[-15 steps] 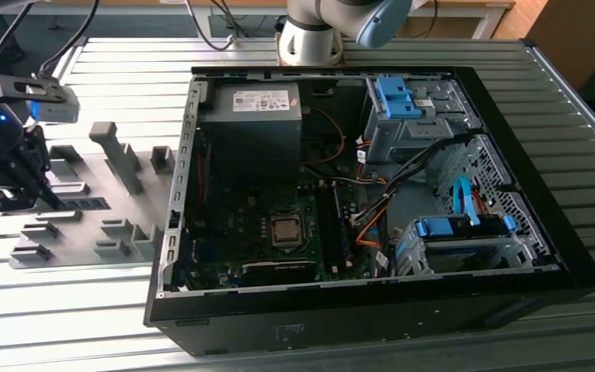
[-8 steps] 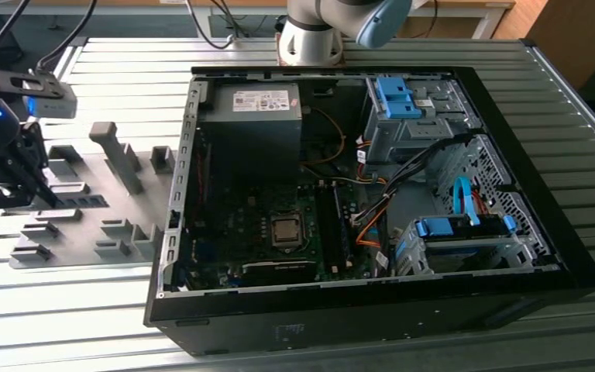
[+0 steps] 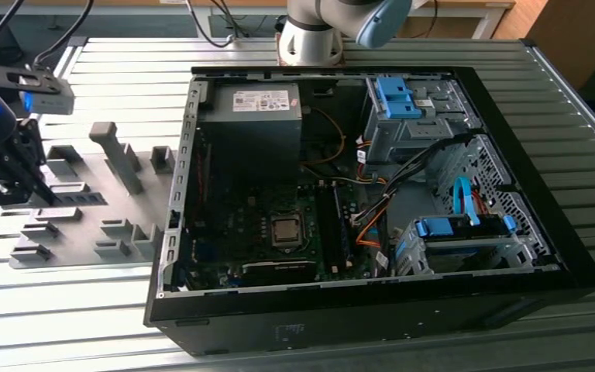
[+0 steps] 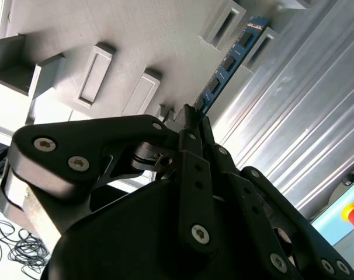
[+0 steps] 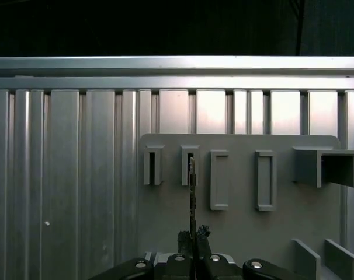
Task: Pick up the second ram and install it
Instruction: 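Pick up the second ram and move it above second insertion slot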
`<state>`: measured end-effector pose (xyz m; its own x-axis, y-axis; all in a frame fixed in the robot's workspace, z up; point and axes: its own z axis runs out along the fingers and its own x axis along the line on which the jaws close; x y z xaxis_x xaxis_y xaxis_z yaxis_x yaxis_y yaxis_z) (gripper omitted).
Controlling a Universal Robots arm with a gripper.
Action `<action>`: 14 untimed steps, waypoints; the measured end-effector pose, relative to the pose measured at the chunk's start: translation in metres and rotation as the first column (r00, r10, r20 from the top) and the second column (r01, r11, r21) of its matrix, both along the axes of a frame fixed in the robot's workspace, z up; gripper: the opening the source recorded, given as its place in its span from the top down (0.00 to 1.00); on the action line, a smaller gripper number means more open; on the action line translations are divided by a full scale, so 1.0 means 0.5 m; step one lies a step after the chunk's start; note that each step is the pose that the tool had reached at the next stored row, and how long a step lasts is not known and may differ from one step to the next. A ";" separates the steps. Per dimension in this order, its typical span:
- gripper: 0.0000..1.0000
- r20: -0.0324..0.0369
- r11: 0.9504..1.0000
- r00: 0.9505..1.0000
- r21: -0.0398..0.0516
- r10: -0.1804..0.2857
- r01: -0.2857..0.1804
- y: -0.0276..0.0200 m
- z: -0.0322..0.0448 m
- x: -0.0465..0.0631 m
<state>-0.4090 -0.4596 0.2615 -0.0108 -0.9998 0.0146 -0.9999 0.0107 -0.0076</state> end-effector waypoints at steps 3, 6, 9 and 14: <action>0.86 0.000 1.000 1.000 0.000 0.000 0.000 0.0000 0.005 0.000; 0.86 0.000 1.000 1.000 0.000 0.000 0.000 0.0000 0.009 0.000; 0.86 0.000 1.000 1.000 0.000 0.000 0.000 0.0000 0.015 0.000; 0.86 0.000 1.000 1.000 0.000 0.000 0.000 0.0000 0.024 0.000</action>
<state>-0.4090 -0.4596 0.2733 -0.0107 -0.9998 0.0146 -0.9999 0.0106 -0.0075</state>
